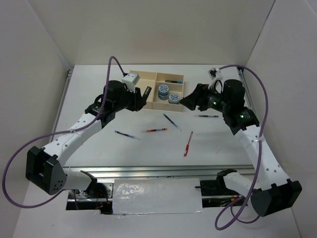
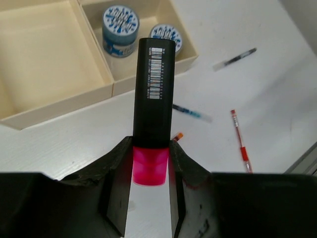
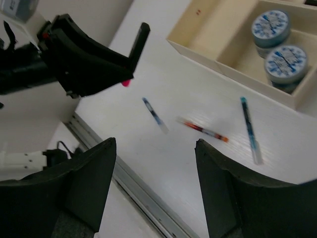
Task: Sort the stationery into containers
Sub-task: Pick up the pen from the center of the board, then place the pen in the storage box.
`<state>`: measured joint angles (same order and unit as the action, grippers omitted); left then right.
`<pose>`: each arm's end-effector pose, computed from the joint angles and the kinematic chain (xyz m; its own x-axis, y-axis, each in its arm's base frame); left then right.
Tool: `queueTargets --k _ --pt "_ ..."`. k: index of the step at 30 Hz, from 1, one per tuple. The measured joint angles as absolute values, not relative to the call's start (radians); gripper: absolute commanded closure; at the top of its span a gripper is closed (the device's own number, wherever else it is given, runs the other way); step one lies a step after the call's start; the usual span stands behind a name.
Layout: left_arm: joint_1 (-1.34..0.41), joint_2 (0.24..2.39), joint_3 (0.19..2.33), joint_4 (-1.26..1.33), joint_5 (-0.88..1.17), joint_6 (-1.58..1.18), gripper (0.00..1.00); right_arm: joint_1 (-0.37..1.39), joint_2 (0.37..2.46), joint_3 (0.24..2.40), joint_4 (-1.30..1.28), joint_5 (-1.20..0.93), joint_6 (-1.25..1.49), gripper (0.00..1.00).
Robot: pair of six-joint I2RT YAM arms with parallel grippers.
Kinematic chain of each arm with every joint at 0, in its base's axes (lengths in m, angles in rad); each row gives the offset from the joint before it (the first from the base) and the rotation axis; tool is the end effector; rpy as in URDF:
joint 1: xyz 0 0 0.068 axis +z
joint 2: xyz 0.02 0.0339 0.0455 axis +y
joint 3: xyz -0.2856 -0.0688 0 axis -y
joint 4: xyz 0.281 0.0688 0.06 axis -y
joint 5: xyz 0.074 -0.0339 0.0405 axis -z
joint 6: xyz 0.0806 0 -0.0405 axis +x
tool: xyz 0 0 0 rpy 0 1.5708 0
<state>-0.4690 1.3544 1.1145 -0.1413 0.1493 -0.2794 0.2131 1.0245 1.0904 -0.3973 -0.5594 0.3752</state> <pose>0.3412 -0.1863 0.3268 -0.4762 -0.0644 -0.8770 0.4565 0.8343 -0.3092 0.2672 0.1016 0.3896 -0.5413 0.2007 -0.8165 -0.5066 0.6972 0.5072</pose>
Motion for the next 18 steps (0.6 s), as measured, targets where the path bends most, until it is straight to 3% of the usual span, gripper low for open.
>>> queueTargets --k 7,18 --pt "-0.502 1.319 1.169 -0.172 0.143 -0.379 0.99 0.406 1.212 1.222 -0.275 -0.458 0.559 0.28" --pt "-0.54 1.317 1.207 -0.2 0.164 -0.474 0.99 0.512 1.436 1.356 -0.243 -0.366 0.643 0.32"
